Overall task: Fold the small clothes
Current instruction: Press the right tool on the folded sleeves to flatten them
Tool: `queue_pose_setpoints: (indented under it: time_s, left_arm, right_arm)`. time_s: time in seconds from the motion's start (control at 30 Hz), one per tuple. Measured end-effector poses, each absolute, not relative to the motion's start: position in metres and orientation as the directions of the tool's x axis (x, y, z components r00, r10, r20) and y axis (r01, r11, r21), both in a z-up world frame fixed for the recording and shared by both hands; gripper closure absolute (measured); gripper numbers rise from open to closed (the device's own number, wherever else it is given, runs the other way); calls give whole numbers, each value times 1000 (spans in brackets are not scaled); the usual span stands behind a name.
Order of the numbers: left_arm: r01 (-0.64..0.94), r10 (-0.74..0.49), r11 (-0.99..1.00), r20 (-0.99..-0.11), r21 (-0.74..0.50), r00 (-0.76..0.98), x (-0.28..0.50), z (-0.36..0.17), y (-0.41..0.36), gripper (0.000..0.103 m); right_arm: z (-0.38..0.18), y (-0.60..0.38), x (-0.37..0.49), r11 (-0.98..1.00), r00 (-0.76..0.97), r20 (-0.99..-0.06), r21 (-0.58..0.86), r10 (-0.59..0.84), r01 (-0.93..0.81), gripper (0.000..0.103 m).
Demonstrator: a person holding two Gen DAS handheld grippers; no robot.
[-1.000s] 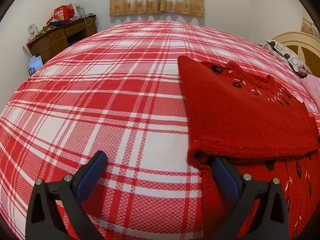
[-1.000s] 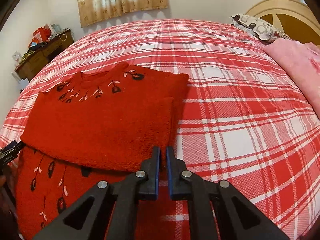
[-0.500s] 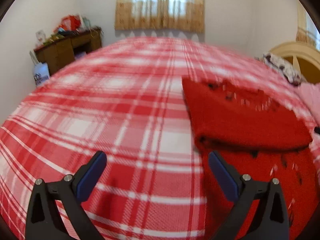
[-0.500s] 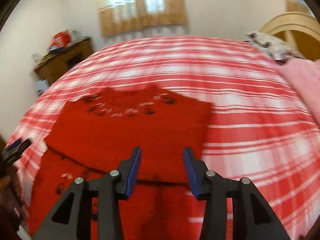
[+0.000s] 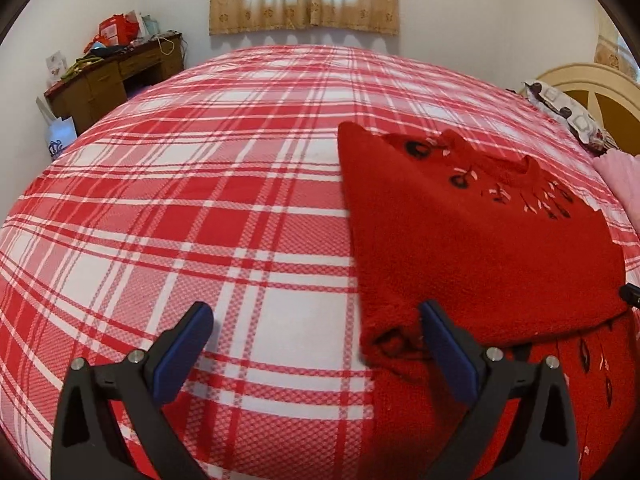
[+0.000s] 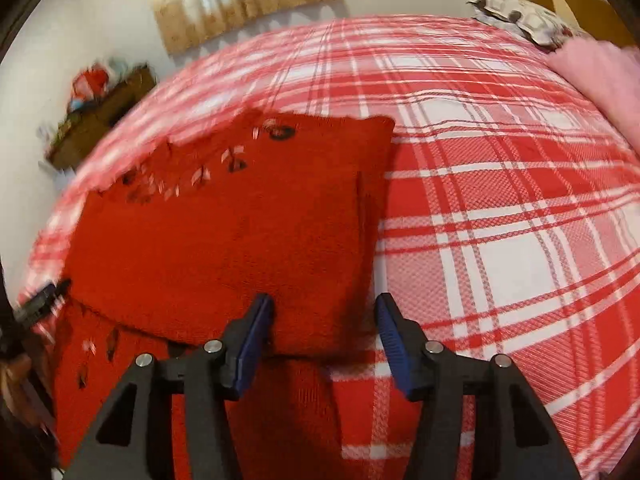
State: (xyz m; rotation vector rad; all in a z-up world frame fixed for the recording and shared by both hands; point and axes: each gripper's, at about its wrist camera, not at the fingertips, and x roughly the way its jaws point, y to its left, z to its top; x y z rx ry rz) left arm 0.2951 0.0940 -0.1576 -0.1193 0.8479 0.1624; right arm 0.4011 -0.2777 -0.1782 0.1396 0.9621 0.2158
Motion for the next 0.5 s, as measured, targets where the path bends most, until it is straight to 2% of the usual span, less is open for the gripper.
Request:
queue_pose_setpoints:
  time_s: [0.13,0.5]
  left_arm:
    - [-193,126,981,-743,-4,658,294,-157,88,0]
    - [-195,138,981,-728,6,671,287,-155,87,0]
  right_arm:
    - [-178,-270,395,978,579,-788,171,209,-120,48]
    - [-173,-277,377,971,585,-776,210,237,-115,47]
